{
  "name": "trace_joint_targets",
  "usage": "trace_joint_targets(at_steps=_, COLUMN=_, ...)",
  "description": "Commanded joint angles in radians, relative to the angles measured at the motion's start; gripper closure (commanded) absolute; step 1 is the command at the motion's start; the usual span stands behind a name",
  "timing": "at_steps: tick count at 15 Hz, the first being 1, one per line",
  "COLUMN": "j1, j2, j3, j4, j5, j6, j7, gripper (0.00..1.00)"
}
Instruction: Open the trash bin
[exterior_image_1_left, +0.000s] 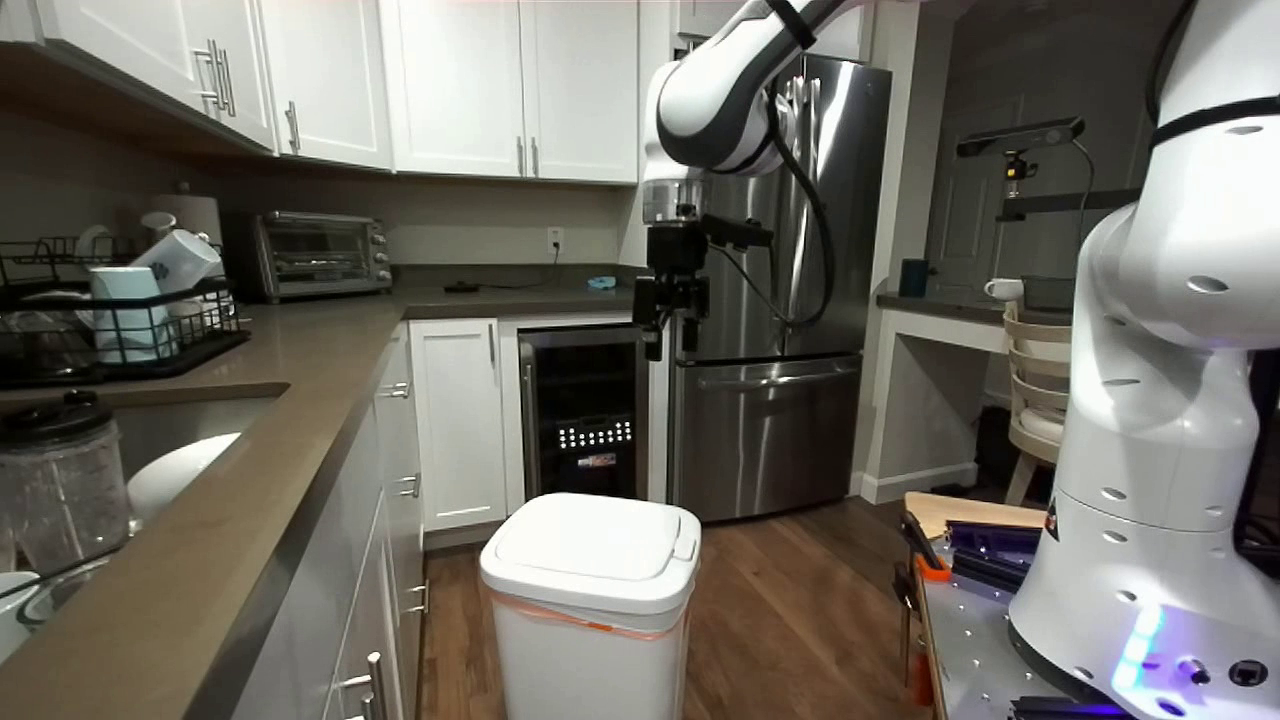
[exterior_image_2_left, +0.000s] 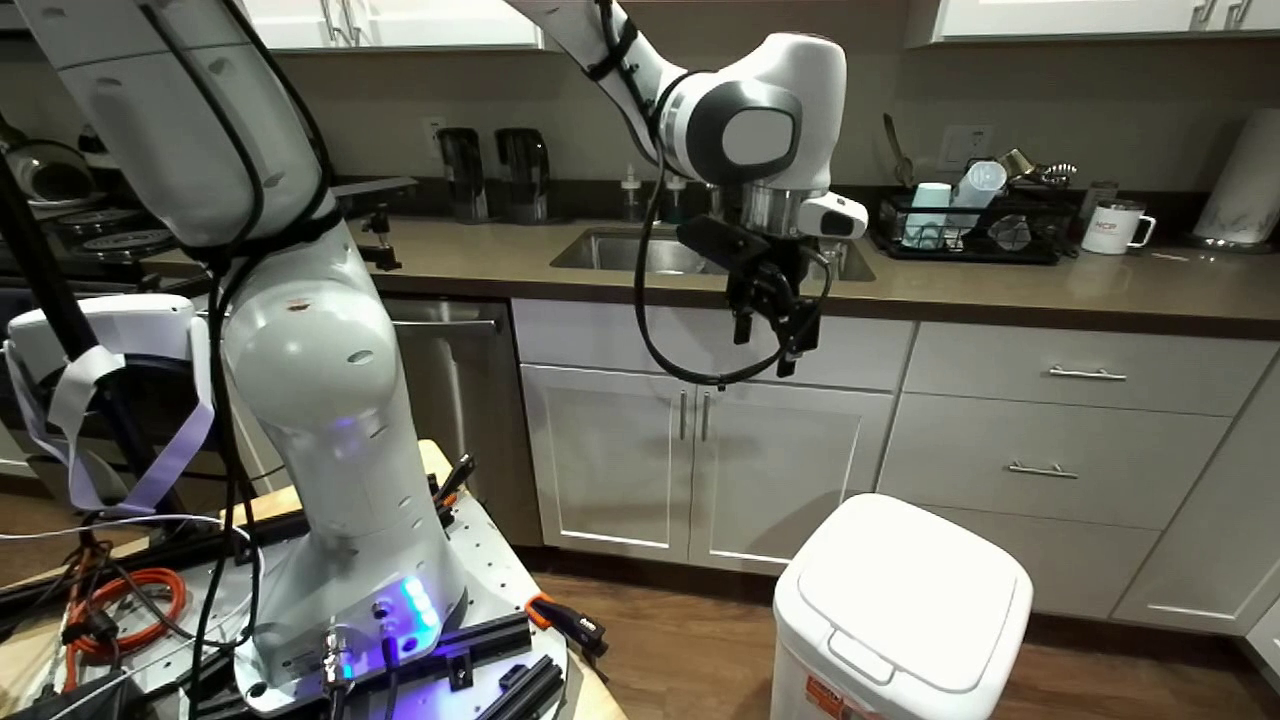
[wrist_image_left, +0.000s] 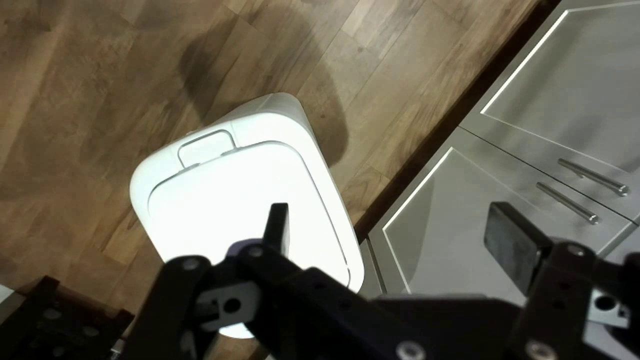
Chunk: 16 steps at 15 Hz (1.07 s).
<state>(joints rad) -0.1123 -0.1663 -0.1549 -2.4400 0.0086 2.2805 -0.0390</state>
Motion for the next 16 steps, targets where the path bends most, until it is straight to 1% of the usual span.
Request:
trace_joint_targets(at_steps=1, j1=-0.006, j2=0.002, j3=0.008, j4=0.001, j5=0.001, j6=-0.001, j7=-0.001, gripper=0.00)
trace_joint_targets(at_steps=7, j1=-0.005, j2=0.002, j3=0.014, j4=0.001, j5=0.001, j6=-0.001, j7=-0.001, gripper=0.00)
trace_joint_targets(at_steps=8, j1=-0.004, j2=0.007, j3=0.013, j4=-0.006, j5=0.002, j6=0.023, j7=-0.011, gripper=0.00)
trace_joint_targets(at_steps=12, j1=-0.005, j2=0.051, j3=-0.014, j4=0.002, j5=0.040, j6=0.081, j7=-0.123, gripper=0.00)
trace_joint_targets(at_steps=16, j1=-0.019, j2=0.146, j3=-0.055, j4=0.040, j5=0.097, j6=0.158, j7=-0.269, gripper=0.00)
